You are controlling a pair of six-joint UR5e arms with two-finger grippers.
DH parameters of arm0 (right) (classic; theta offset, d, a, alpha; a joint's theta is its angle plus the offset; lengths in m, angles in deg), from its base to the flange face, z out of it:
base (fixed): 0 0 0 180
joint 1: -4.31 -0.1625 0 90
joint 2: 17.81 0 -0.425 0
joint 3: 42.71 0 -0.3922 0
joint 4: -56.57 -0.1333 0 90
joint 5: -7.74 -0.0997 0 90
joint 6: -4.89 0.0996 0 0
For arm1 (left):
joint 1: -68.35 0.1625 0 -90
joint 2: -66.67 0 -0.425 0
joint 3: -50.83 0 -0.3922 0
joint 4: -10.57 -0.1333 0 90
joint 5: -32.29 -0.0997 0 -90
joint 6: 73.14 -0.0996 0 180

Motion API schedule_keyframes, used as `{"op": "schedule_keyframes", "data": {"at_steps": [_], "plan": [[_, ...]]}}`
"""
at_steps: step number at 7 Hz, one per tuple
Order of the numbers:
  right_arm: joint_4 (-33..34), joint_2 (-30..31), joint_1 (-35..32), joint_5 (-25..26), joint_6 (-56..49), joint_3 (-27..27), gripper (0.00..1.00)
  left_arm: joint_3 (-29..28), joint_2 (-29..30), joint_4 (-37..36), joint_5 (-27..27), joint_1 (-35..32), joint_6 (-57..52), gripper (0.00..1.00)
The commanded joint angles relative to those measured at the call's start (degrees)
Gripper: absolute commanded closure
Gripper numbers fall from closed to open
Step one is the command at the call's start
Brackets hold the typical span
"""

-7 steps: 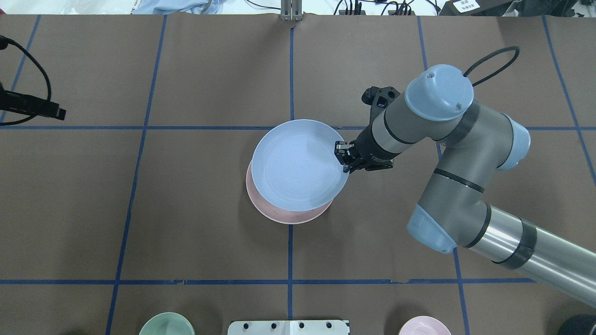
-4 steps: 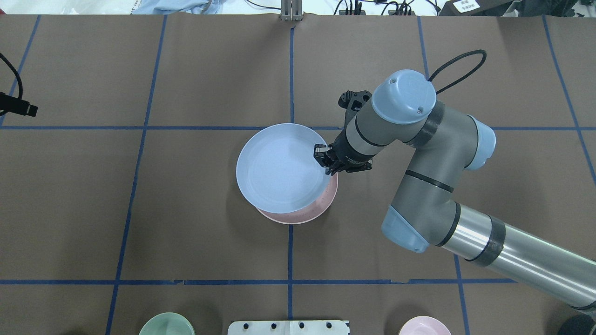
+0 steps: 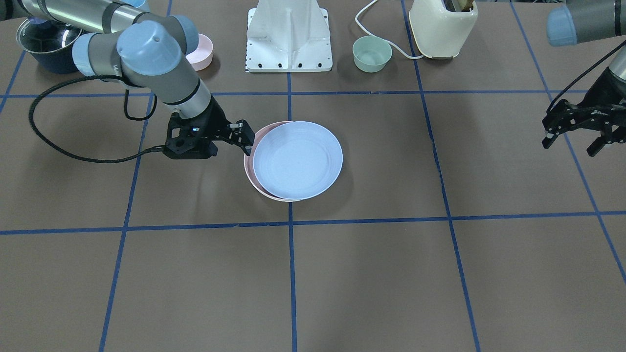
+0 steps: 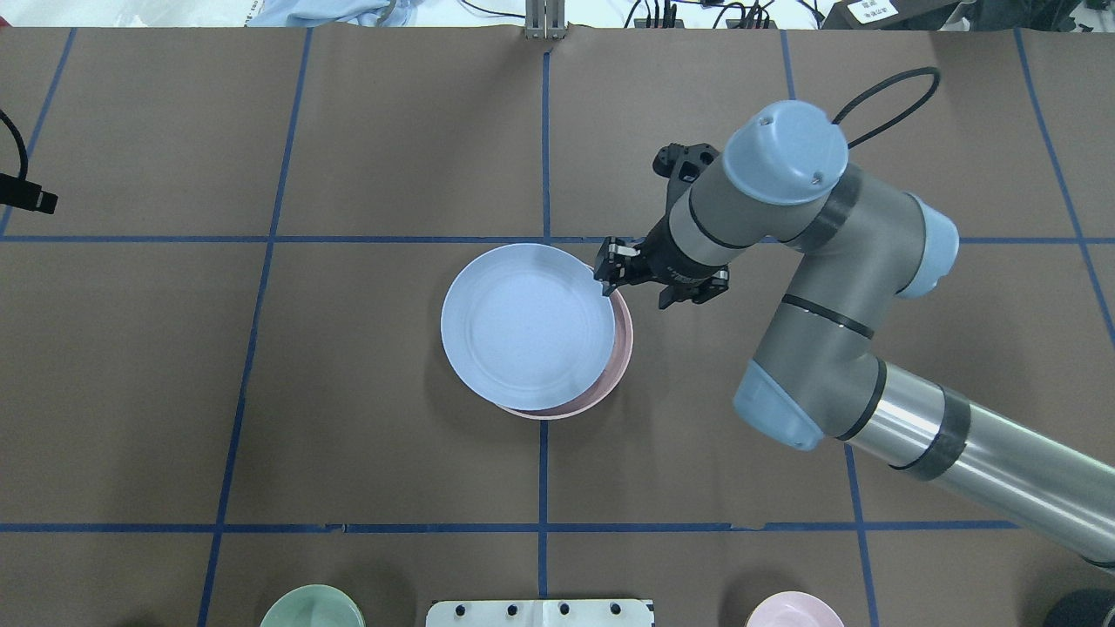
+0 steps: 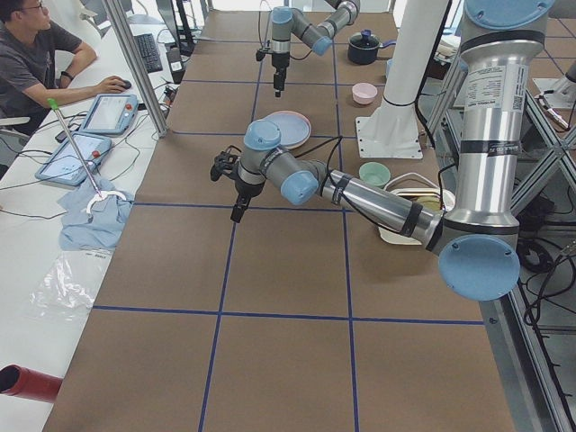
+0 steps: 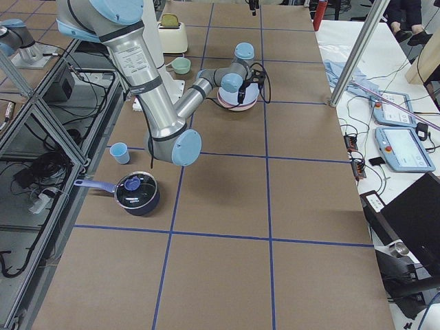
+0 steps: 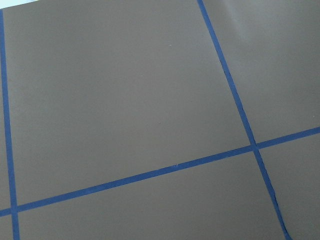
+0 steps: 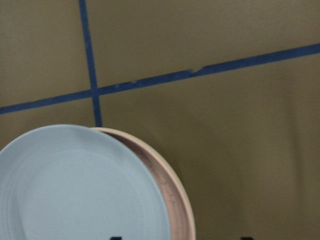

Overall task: Stack three plates with pink and blue
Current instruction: 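Lower the light blue plate onto the pink plate and open the right gripper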

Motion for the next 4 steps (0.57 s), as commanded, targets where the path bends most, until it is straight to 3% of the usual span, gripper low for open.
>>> {"op": "schedule_keyframes", "data": {"at_steps": [1,4], "plan": [[1.04,9.46,-6.26,-1.10,-11.31,-5.03,0.00,-2.19,-0.23,-0.22,-0.06,-0.16,-0.38,0.00],[12.79,17.92,-19.85,-4.25,-42.37,-6.99,0.00,-2.29,0.03,-3.63,0.29,-3.23,-3.62,0.00]]}}
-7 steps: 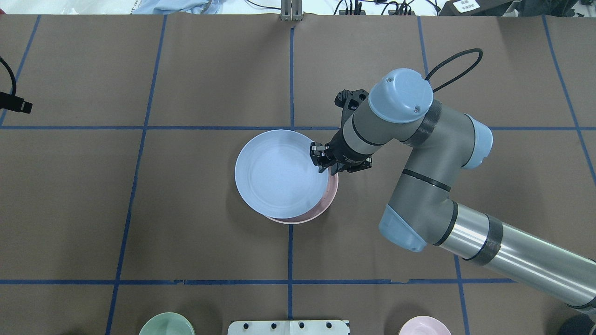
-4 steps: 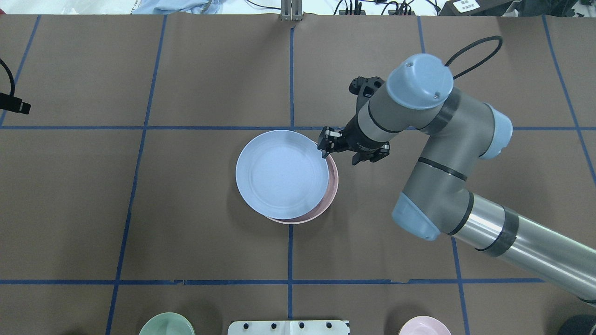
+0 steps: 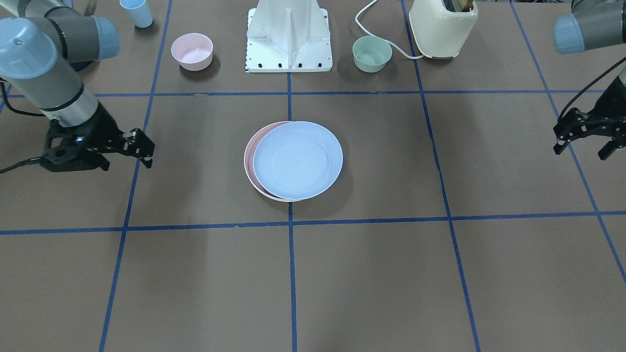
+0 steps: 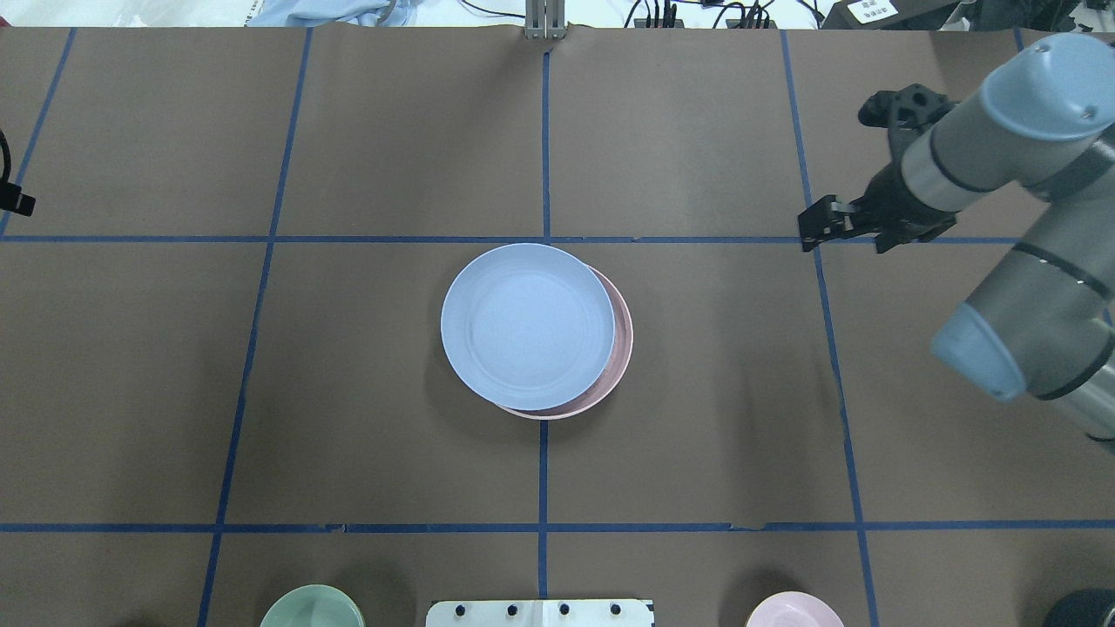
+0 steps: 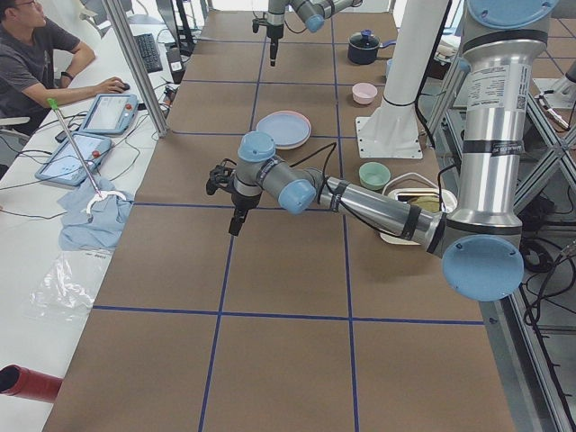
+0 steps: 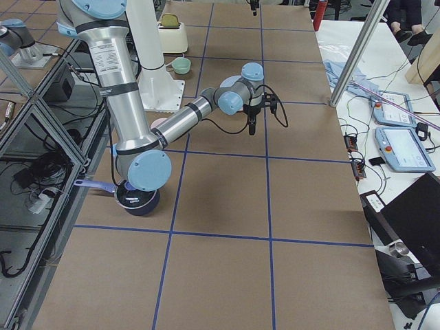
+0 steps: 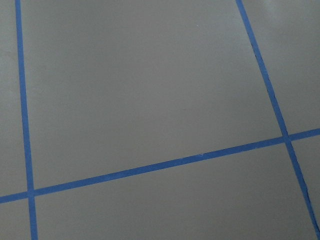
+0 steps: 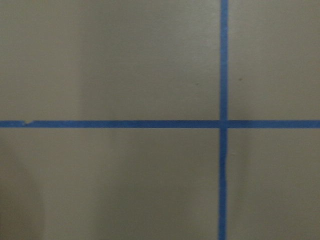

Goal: Stack three plates with pink and blue

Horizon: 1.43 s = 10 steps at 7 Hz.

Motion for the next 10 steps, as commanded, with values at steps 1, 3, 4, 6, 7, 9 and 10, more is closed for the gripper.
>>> {"op": "schedule_keyframes", "data": {"at_steps": [1,3,4,6,7,9,10], "plan": [[7.52,6.79,-13.29,-4.12,-27.30,0.19,0.00,-0.08,0.08,-3.86,0.13,-2.98,-4.86,0.00],[9.30,10.32,-26.92,-11.58,-50.61,7.44,0.00,-1.12,-0.10,-8.52,0.30,-7.11,-14.16,0.00],[9.39,10.25,-31.76,-11.70,-59.68,12.36,0.00,-4.44,-0.10,-8.53,2.48,-9.92,-17.86,0.00],[8.69,12.26,-33.21,-11.18,-60.99,13.90,0.00,-8.69,-0.18,-8.71,5.31,-14.50,-26.22,0.00],[8.43,12.62,-36.09,-11.52,-60.31,13.55,0.00,-8.87,-3.06,-9.06,5.23,-14.86,-26.68,0.00],[8.60,15.17,-36.12,-11.26,-58.99,12.58,0.00,-10.27,-4.05,-9.06,5.23,-15.56,-26.78,0.00],[9.21,14.65,-36.29,-11.26,-55.07,12.32,0.00,-10.80,-4.57,-9.15,5.23,-15.83,-27.04,0.00]]}}
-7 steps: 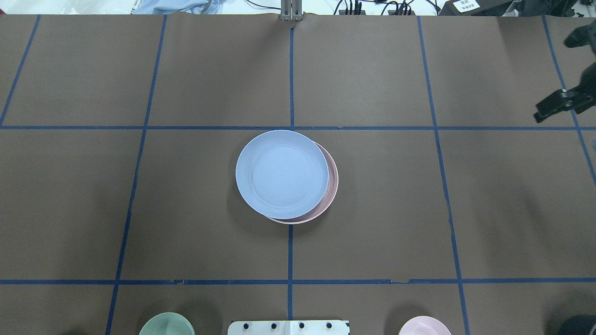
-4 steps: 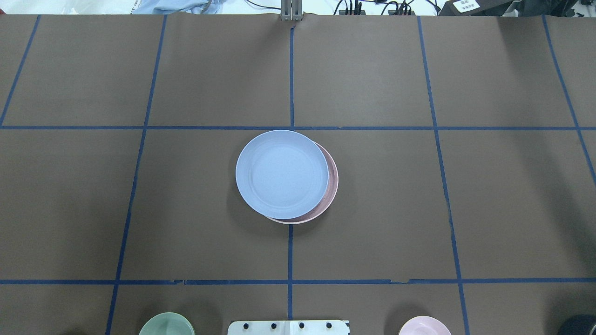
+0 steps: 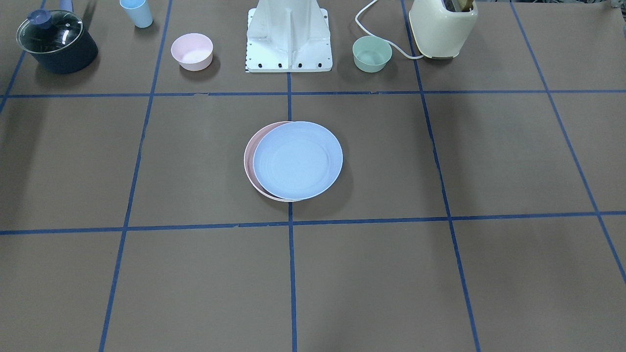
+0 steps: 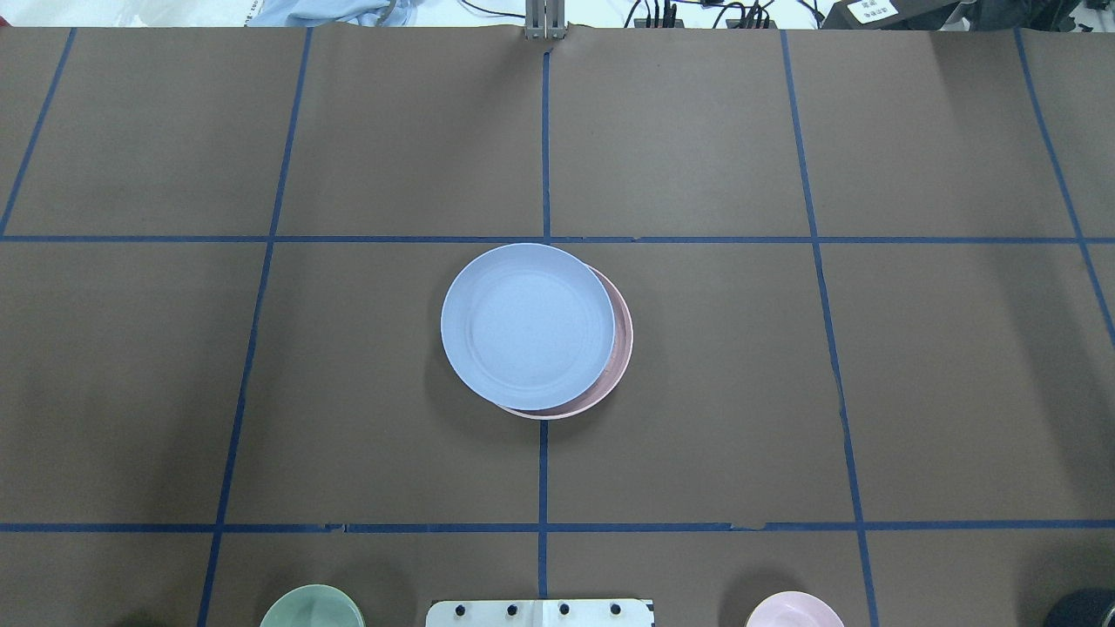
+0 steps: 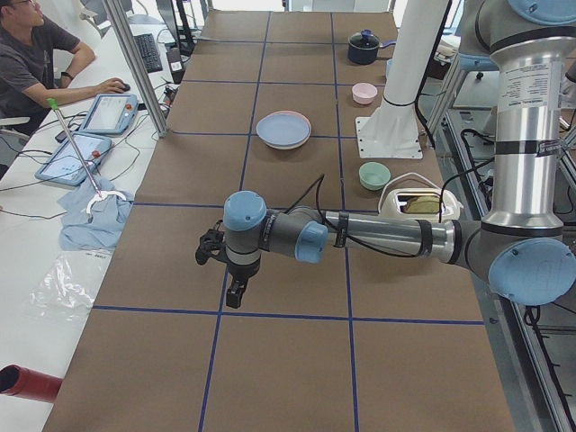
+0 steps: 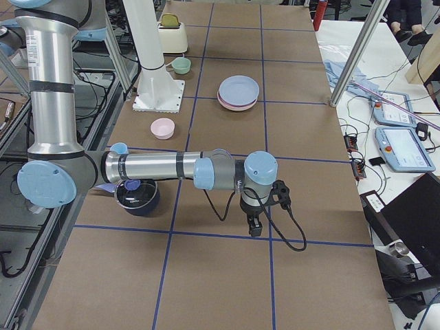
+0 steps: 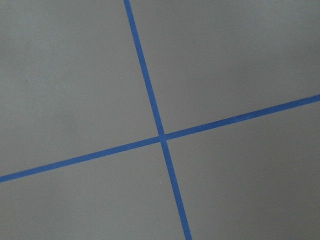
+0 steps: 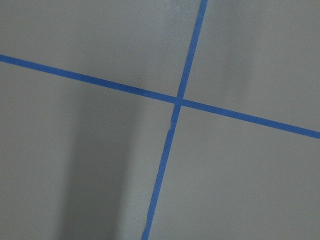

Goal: Stack three plates with pink and blue

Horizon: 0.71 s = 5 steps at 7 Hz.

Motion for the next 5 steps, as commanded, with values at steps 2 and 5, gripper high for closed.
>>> {"op": "schedule_keyframes", "data": {"at_steps": [2,5], "plan": [[3.40,-0.51,-0.30,0.11,6.14,-0.95,0.00,-1.14,-0.79,0.02,-0.15,-0.34,-0.29,0.00],[4.31,1.94,-0.30,0.03,5.88,-1.66,0.00,-1.23,-0.88,0.29,-0.41,-0.42,-0.29,0.00]]}}
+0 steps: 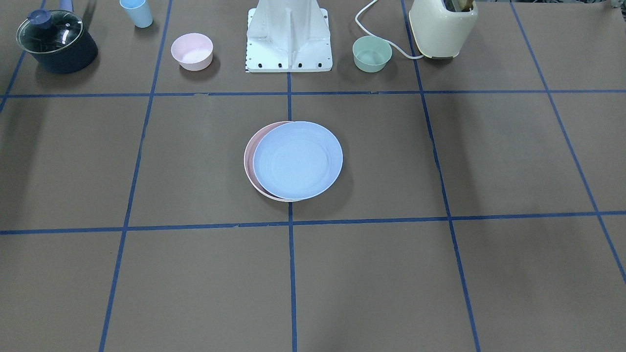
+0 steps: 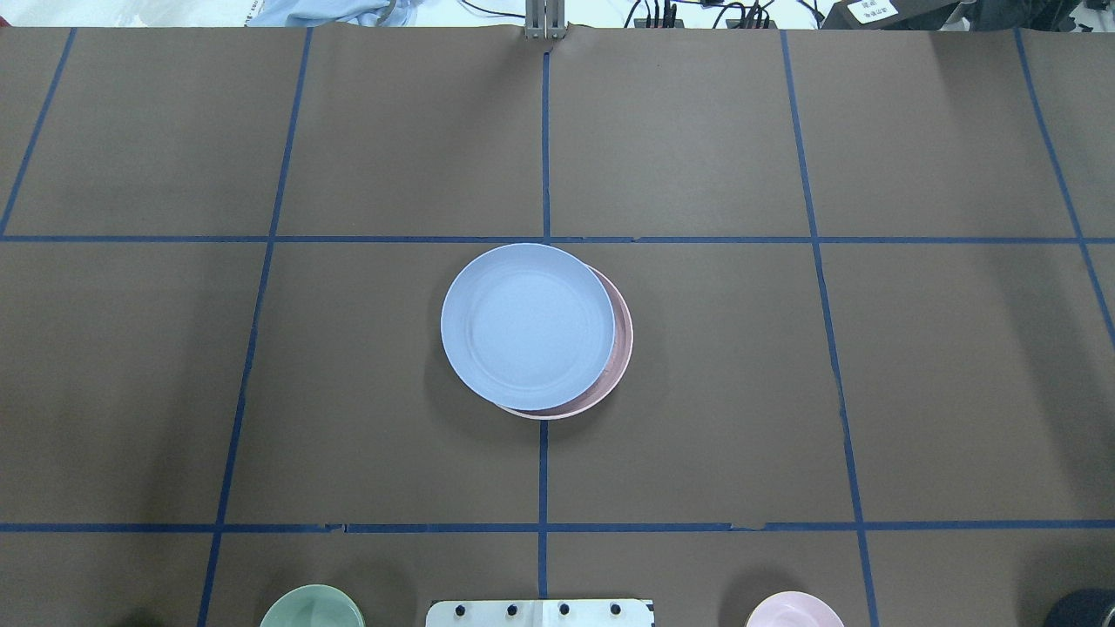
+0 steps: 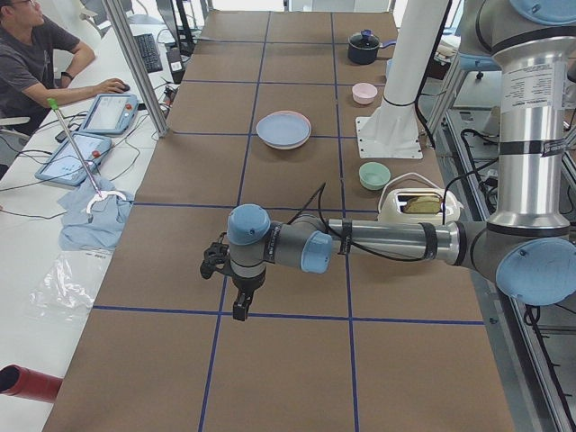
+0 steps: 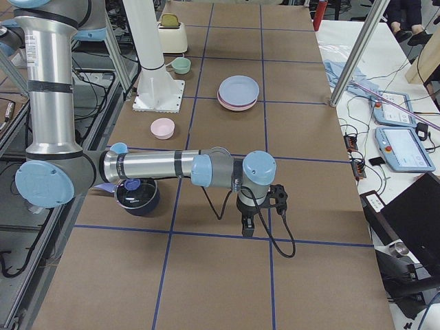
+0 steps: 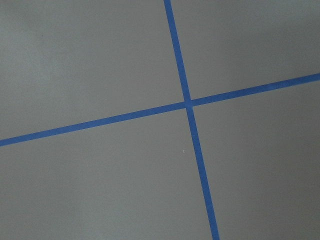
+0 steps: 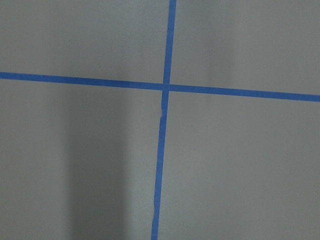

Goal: Stack three plates with pink and blue

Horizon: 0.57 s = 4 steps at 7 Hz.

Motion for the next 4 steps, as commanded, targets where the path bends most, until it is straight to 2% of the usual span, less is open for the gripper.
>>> {"op": "schedule_keyframes", "data": {"at_steps": [1,4], "plan": [[0.02,1.19,-0.01,-0.09,-0.14,-0.31,0.00,0.36,-1.46,0.24,-0.19,-0.06,0.00,0.00],[0.10,1.19,-0.01,0.00,0.03,-0.23,0.00,0.02,-0.86,0.34,-0.28,0.03,0.09,0.00]]}}
